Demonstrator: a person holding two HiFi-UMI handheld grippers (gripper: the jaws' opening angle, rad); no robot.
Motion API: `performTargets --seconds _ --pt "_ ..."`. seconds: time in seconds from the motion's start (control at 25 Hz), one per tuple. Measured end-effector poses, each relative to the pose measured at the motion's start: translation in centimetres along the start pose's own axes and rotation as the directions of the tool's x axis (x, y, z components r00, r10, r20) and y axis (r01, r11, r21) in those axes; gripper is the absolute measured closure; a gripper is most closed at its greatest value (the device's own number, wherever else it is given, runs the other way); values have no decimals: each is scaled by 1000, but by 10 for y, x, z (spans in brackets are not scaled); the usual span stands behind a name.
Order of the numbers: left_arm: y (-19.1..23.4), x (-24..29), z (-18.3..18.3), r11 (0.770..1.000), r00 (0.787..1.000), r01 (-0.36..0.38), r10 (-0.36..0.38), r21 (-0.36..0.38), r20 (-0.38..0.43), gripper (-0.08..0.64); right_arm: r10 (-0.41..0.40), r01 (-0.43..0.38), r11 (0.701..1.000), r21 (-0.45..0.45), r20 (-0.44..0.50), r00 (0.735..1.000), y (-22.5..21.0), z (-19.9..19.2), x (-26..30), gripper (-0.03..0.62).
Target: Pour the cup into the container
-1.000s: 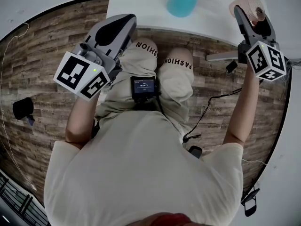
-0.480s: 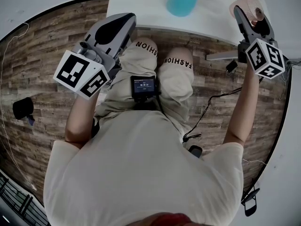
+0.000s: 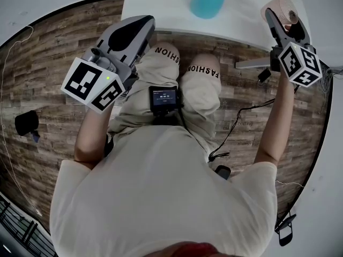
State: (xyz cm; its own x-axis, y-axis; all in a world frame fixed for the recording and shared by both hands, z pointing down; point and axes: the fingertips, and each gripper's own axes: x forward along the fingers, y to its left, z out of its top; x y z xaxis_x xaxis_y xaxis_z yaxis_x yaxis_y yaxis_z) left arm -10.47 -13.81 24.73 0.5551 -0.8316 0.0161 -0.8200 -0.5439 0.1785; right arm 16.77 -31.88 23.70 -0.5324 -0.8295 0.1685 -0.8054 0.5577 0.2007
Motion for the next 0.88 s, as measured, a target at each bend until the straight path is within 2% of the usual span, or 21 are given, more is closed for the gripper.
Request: performTargets --seconds 0.88 --pt "0 3 -5 1000 1000 0 0 -9 -12 549 -20 20 1000 4 -59 998 -12 -30 5 224"
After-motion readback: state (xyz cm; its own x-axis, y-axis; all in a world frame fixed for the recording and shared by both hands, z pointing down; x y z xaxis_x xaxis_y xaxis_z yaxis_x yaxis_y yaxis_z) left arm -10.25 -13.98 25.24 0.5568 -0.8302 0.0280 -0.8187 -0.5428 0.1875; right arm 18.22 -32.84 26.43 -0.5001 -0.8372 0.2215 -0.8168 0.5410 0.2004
